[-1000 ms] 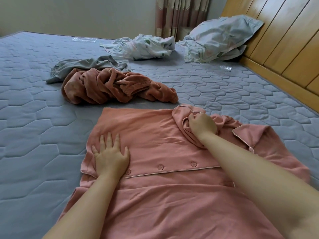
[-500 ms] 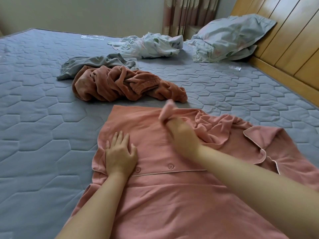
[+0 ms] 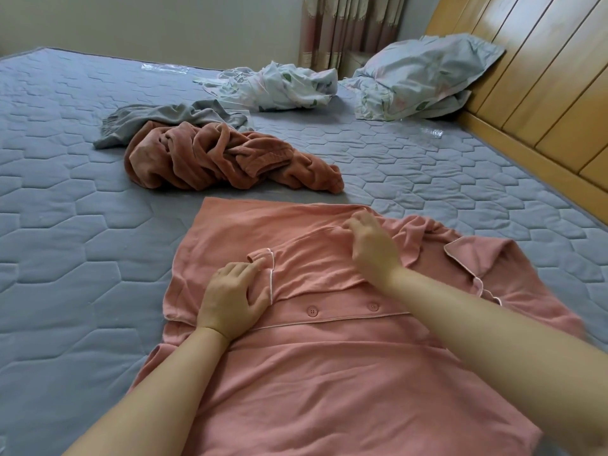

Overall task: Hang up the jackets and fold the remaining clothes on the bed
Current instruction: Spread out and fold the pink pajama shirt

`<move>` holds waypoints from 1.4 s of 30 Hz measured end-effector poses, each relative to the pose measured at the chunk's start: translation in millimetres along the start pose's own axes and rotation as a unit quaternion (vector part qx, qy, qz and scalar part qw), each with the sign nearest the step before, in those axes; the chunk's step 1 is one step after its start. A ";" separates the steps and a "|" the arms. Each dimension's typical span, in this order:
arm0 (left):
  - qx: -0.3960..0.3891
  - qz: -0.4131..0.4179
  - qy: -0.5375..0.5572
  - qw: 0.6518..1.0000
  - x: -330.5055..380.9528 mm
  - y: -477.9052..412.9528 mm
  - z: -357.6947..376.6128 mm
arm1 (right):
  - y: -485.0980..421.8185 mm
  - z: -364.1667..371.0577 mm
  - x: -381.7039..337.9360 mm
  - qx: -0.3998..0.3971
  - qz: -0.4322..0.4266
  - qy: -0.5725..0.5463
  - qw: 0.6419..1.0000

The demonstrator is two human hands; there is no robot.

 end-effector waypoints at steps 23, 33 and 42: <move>0.024 -0.038 -0.028 0.999 -10.4 -5.2 6.4 | -95.9 -9.0 77.2 0.067 0.204 0.117 0.970; -0.005 -0.437 0.261 0.861 -35.7 -21.0 13.6 | -11.1 24.4 34.7 -0.072 0.086 -0.017 0.994; 0.127 -0.593 0.195 0.771 -58.5 22.7 -46.7 | 9.8 21.1 49.2 -0.091 0.129 0.033 0.987</move>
Point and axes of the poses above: each hand's wrist, its own y-axis away from the middle knuckle, its own z-axis out of the palm, x = y × z, the point moved 7 cm from there along -y, towards the middle knuckle, and after that the axes turned 8 degrees about z, right-handed, at the moved point
